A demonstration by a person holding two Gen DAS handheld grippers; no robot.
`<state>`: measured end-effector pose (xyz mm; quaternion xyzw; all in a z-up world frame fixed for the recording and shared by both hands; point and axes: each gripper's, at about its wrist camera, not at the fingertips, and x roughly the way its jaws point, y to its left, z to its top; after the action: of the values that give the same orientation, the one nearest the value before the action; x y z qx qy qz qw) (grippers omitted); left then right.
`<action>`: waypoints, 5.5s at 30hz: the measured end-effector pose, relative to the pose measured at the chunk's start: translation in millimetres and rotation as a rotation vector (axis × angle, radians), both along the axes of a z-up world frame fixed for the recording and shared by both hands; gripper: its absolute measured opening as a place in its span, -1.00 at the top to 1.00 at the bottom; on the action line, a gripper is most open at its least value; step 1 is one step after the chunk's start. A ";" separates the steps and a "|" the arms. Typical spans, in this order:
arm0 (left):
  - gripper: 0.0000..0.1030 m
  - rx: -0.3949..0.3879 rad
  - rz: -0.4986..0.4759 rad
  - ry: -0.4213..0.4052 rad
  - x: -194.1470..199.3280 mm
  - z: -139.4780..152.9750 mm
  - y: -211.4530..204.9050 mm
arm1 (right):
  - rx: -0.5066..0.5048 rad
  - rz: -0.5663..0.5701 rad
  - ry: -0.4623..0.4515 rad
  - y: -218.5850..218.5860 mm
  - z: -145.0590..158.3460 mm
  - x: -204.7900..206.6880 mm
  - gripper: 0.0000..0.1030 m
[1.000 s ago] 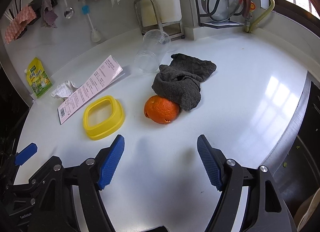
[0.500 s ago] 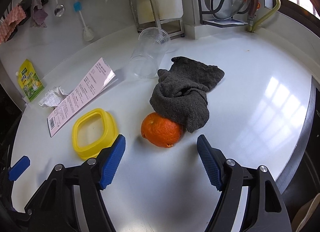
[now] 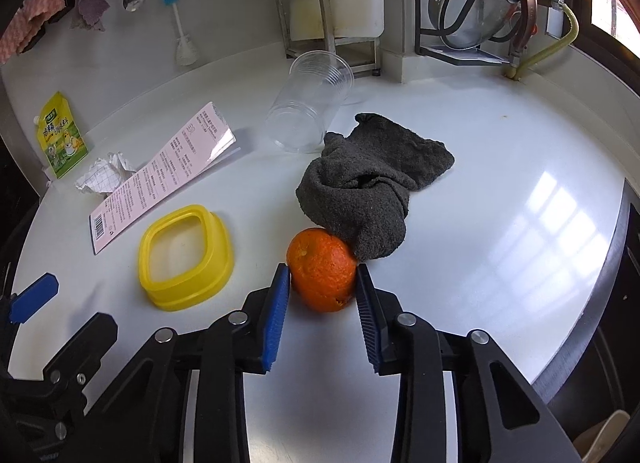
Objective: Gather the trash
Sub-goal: 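Grasp the orange peel with the right gripper while the left gripper grasps the yellow lid, then carry orange peel and yellow lid over the bin and open both grippers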
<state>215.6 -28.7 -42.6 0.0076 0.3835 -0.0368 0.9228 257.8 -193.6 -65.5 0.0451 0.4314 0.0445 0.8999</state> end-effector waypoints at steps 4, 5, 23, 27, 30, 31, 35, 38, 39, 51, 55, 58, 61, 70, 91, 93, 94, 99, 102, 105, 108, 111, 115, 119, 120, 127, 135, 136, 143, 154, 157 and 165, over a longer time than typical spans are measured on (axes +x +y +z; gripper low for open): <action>-0.88 -0.033 0.007 0.038 11.3 -2.7 -6.1 | 0.026 -0.017 -0.009 -17.2 3.6 -12.3 0.44; -0.88 -0.038 0.010 0.044 13.6 -3.4 -8.0 | 0.031 -0.023 -0.013 -22.0 3.9 -15.5 0.45; -0.88 -0.002 0.030 0.156 53.7 -21.0 -52.9 | 0.212 -0.036 -0.042 -63.7 9.9 -42.8 0.47; -0.88 0.003 0.051 0.170 62.0 -24.0 -55.9 | 0.217 -0.036 -0.056 -64.0 12.7 -44.7 0.47; -0.77 0.019 0.050 0.164 63.6 -24.7 -58.7 | 0.204 -0.032 -0.064 -61.4 14.0 -45.5 0.47; -0.60 0.020 0.049 0.155 62.9 -23.6 -58.3 | 0.204 -0.030 -0.063 -61.0 13.8 -45.1 0.47; -0.42 0.014 0.028 0.137 60.5 -21.6 -59.0 | 0.217 -0.026 -0.052 -61.4 11.9 -44.1 0.47; -0.40 -0.005 0.016 0.134 59.5 -20.8 -57.6 | 0.241 -0.023 -0.041 -63.2 10.4 -43.1 0.47; -0.40 -0.012 0.014 0.134 57.8 -20.3 -55.5 | 0.241 -0.022 -0.040 -63.0 10.1 -42.7 0.40; -0.39 0.022 -0.014 0.053 29.7 -4.0 -36.9 | 0.120 0.012 -0.031 -39.2 9.8 -32.7 -0.10; -0.39 0.048 -0.023 0.016 19.7 1.1 -30.0 | 0.076 0.011 0.003 -33.1 5.1 -22.4 -0.10; -0.39 0.082 -0.028 -0.016 11.9 2.8 -28.5 | 0.057 0.004 0.019 -29.3 0.2 -14.5 -0.10; -0.39 0.098 -0.034 -0.036 6.4 4.7 -25.7 | 0.019 0.011 0.013 -21.6 -0.2 -10.4 -0.07; -0.39 0.103 -0.048 -0.066 -14.8 11.7 -19.9 | -0.005 0.028 -0.016 -17.2 1.9 -22.4 0.49; -0.39 0.059 -0.074 -0.076 -122.1 17.3 -4.5 | 0.026 -0.003 -0.065 -5.5 15.9 -158.9 0.60; -0.39 0.049 -0.083 -0.070 -136.1 16.1 -4.5 | 0.031 -0.007 -0.072 -3.3 17.1 -177.0 0.60; -0.39 0.049 -0.089 -0.068 -143.0 15.0 -5.2 | 0.036 -0.010 -0.076 -2.4 17.3 -186.9 0.60; -0.39 0.045 -0.114 -0.058 -180.2 8.9 -7.6 | 0.041 -0.023 -0.086 1.0 14.6 -231.1 0.60; -0.39 0.047 -0.129 -0.059 -199.5 6.6 -9.6 | 0.053 -0.024 -0.084 2.6 10.8 -253.3 0.60; -0.39 0.040 -0.146 -0.061 -218.2 3.0 -10.1 | 0.054 -0.024 -0.079 4.4 4.5 -274.5 0.60; -0.39 0.024 -0.148 -0.046 -232.1 -5.8 -7.7 | 0.061 -0.025 -0.070 4.6 -5.7 -293.3 0.60; -0.39 0.018 -0.149 -0.020 -241.4 -17.2 -5.2 | 0.081 -0.030 -0.044 1.9 -18.9 -306.9 0.60; -0.39 0.017 -0.164 0.009 -252.6 -30.2 -7.5 | 0.086 -0.032 -0.010 1.5 -37.1 -323.4 0.60; -0.39 0.028 -0.195 0.034 -262.2 -43.0 -14.9 | 0.089 -0.031 0.015 2.6 -49.1 -334.4 0.60; -0.40 0.028 -0.203 0.041 -263.5 -46.2 -16.6 | 0.088 -0.030 0.018 2.7 -51.0 -336.2 0.60; -0.40 0.021 -0.222 0.105 -259.9 -67.2 -20.2 | 0.080 -0.021 0.037 3.4 -61.6 -339.3 0.60; -0.41 0.013 -0.208 0.141 -256.9 -78.1 -18.7 | 0.086 -0.006 0.051 5.9 -69.5 -336.9 0.59; -0.41 0.013 -0.206 0.142 -257.5 -78.5 -18.6 | 0.087 -0.005 0.053 5.3 -70.3 -336.6 0.59; -0.44 0.001 -0.204 0.150 -257.1 -79.3 -16.1 | 0.090 -0.009 0.058 4.0 -72.6 -334.1 0.58; -0.59 -0.015 -0.179 0.164 -253.7 -80.8 -10.0 | 0.090 -0.043 0.023 -2.0 -67.8 -339.1 0.07; -0.64 -0.015 -0.177 0.167 -253.9 -81.8 -9.6 | 0.094 -0.049 0.029 -3.8 -68.7 -339.2 0.06; -0.65 -0.013 -0.169 0.167 -253.6 -82.8 -8.5 | 0.100 -0.050 0.027 -5.3 -67.8 -339.4 -0.02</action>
<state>-37.9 -37.2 -125.4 0.0310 0.4567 -0.1176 0.8813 -81.6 -198.9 -133.3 0.1015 0.4395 0.0428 0.8915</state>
